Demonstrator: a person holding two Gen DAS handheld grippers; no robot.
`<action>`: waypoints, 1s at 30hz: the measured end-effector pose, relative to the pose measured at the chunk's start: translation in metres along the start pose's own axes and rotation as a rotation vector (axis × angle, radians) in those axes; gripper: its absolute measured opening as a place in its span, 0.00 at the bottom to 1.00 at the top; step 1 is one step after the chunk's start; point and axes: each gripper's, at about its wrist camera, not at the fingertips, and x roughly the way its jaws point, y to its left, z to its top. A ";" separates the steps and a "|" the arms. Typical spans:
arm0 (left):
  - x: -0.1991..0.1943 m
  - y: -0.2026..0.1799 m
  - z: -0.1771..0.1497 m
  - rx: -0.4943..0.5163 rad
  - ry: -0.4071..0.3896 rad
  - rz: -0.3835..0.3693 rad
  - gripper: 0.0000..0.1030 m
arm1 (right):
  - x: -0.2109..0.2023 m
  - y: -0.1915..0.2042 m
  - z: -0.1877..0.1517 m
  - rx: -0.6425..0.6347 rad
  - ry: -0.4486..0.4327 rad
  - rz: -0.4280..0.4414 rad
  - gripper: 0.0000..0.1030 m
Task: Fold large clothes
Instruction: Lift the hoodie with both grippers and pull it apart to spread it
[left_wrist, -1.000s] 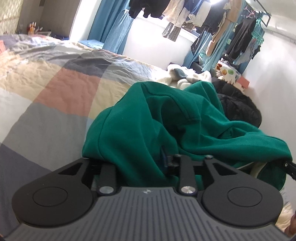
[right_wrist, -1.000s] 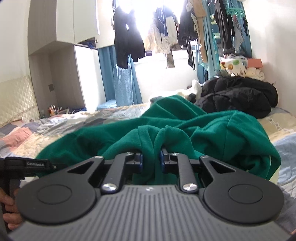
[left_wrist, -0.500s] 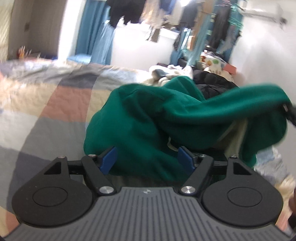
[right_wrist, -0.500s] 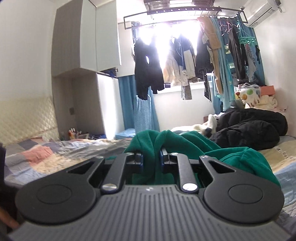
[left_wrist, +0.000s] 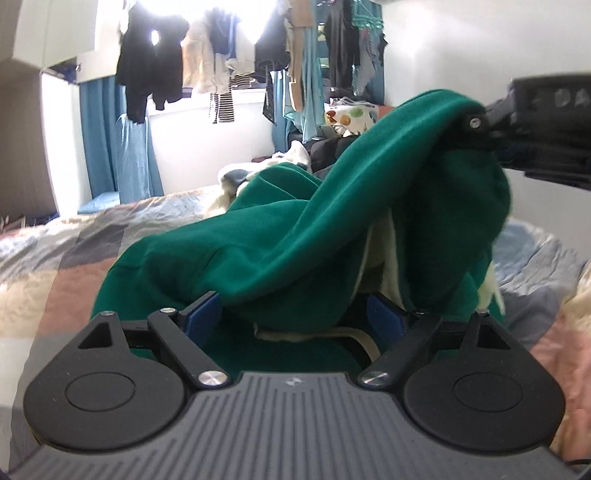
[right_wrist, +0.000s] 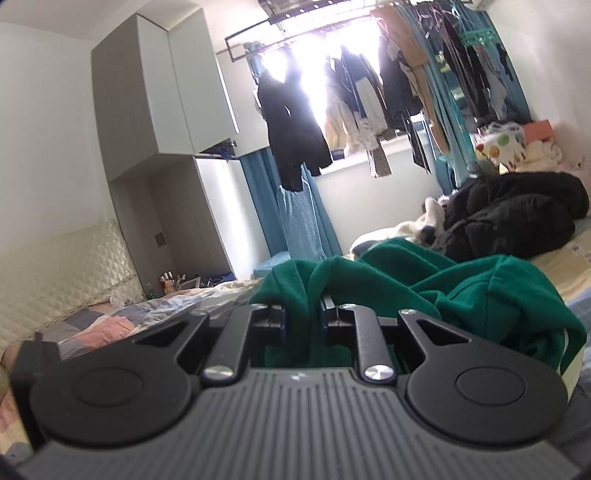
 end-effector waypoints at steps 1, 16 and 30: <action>0.008 -0.002 0.002 0.016 -0.005 0.009 0.86 | 0.001 -0.003 -0.002 0.011 0.008 -0.002 0.19; 0.111 0.037 0.023 -0.008 -0.032 0.052 0.42 | 0.049 -0.036 -0.027 0.054 0.192 -0.056 0.23; 0.079 0.114 0.023 -0.361 -0.049 -0.008 0.20 | 0.046 -0.019 -0.038 -0.001 0.237 -0.029 0.77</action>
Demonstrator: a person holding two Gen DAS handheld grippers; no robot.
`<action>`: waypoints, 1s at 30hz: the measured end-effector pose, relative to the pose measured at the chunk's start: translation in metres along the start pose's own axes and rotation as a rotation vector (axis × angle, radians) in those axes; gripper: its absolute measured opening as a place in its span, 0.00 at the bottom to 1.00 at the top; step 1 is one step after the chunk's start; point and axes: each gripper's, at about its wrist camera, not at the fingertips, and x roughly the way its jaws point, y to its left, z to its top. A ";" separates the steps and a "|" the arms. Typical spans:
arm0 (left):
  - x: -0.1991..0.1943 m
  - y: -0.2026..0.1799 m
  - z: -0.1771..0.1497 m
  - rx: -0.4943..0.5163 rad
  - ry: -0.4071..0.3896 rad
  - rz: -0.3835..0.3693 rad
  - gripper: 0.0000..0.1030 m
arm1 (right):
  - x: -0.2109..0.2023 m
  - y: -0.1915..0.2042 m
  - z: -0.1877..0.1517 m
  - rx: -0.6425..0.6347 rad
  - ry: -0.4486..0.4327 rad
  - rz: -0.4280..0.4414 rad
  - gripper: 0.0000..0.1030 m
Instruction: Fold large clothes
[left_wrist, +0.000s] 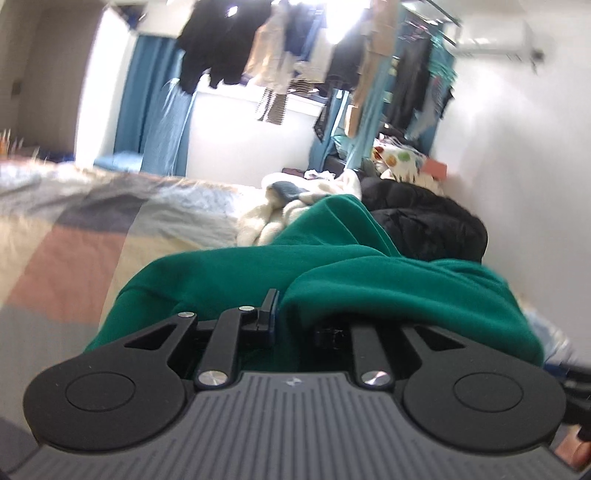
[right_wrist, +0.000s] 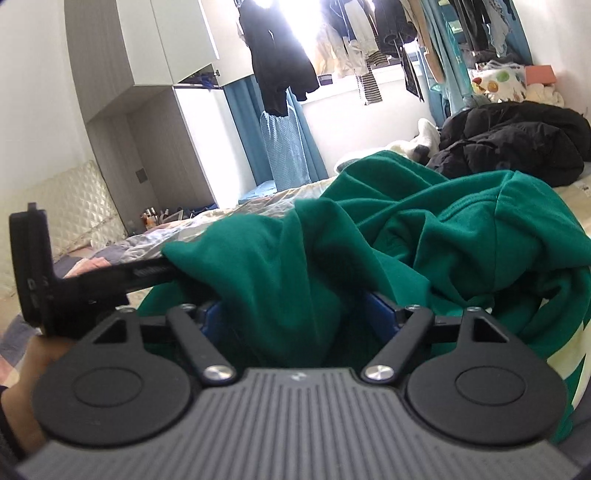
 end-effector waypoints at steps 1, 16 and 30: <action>-0.005 0.005 0.000 -0.017 0.000 0.001 0.20 | -0.001 0.001 0.000 0.000 0.005 0.001 0.77; -0.026 0.050 0.006 -0.234 -0.008 -0.003 0.17 | 0.046 0.006 -0.032 -0.084 0.275 -0.147 0.80; -0.030 0.048 -0.001 -0.238 0.010 0.001 0.17 | 0.017 0.038 -0.018 -0.166 0.139 -0.015 0.10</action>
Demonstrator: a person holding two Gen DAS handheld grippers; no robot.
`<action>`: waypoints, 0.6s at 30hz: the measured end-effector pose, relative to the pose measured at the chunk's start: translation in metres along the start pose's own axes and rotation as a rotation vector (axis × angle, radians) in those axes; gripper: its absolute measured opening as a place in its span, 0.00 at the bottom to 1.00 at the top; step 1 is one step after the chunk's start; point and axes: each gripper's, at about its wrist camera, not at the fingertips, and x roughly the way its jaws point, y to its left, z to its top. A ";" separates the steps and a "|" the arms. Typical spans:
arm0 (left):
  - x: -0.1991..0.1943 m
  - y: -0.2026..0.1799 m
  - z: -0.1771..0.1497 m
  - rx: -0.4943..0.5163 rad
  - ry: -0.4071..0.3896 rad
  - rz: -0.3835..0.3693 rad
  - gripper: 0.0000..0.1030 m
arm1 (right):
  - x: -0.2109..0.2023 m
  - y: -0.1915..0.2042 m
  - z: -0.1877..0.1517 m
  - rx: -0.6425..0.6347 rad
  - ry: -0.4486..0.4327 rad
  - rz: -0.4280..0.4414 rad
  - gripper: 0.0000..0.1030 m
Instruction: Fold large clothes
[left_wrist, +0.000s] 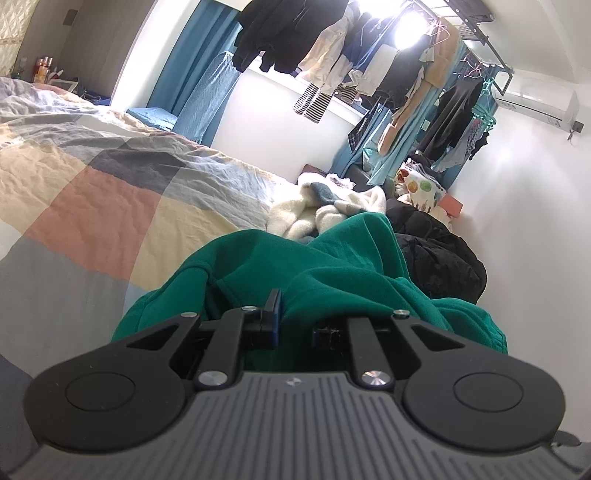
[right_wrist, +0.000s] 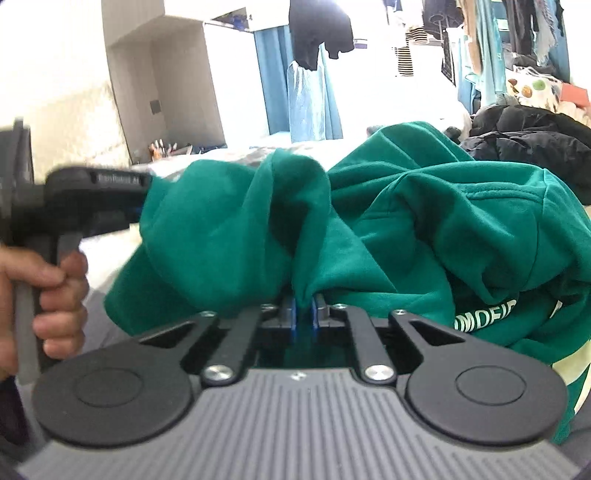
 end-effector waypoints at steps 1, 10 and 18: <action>0.000 0.000 -0.001 0.000 0.004 -0.001 0.17 | -0.002 -0.004 0.004 0.030 -0.010 0.004 0.10; 0.014 -0.002 -0.010 0.064 0.043 0.021 0.18 | -0.004 -0.060 0.070 0.287 -0.138 -0.008 0.08; 0.044 0.000 -0.012 0.087 0.055 0.001 0.18 | 0.077 -0.118 0.062 0.491 -0.059 -0.073 0.08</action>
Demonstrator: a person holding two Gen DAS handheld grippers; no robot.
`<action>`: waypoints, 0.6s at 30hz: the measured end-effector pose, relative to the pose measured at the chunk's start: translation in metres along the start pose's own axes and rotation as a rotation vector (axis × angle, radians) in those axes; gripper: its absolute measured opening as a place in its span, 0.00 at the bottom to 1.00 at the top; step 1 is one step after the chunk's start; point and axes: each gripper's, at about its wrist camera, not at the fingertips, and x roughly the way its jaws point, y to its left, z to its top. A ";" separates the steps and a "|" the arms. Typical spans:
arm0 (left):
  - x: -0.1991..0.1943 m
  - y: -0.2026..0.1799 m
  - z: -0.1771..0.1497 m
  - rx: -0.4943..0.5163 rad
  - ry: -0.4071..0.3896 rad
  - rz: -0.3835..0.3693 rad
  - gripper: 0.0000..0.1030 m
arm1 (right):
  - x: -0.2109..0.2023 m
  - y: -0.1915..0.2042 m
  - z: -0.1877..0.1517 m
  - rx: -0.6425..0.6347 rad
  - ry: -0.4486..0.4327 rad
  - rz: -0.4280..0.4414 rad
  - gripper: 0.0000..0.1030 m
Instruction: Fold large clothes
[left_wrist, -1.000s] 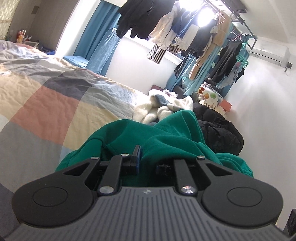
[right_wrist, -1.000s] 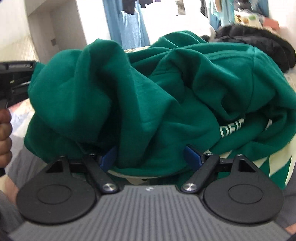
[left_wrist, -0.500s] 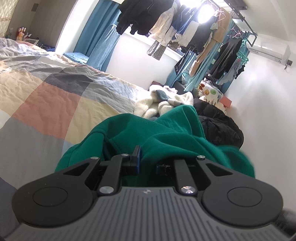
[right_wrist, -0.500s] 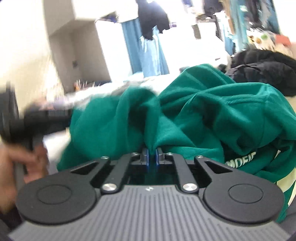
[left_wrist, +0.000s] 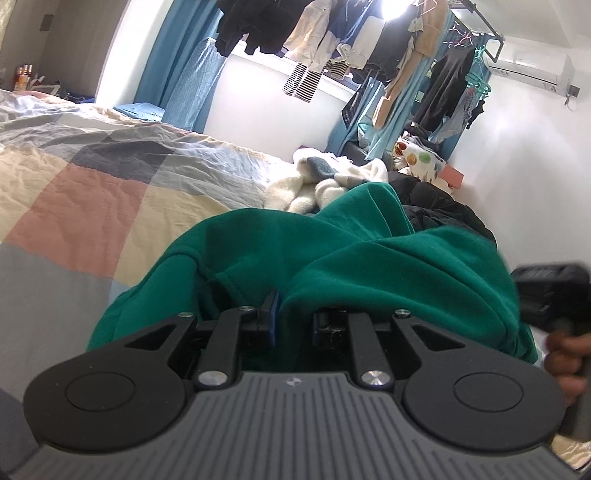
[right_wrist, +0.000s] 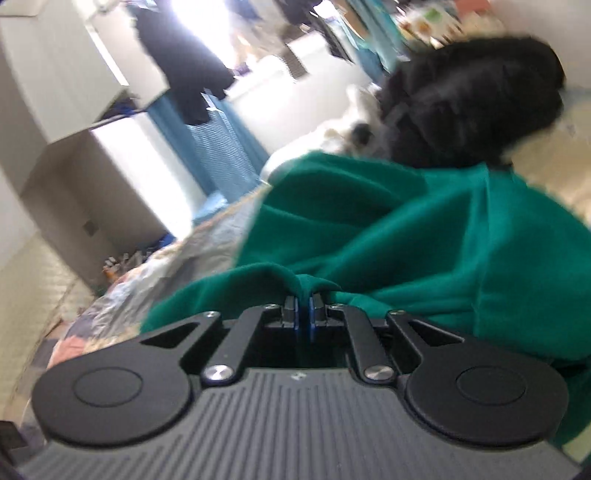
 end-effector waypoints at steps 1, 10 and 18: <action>0.005 0.000 0.000 0.000 -0.004 -0.002 0.19 | 0.009 -0.009 -0.007 0.020 0.010 -0.007 0.08; 0.067 0.007 0.013 -0.020 0.009 0.055 0.25 | 0.031 -0.045 -0.017 0.139 0.044 -0.006 0.08; 0.062 0.014 0.020 -0.063 0.024 0.027 0.38 | 0.005 -0.027 -0.019 0.086 0.051 0.016 0.52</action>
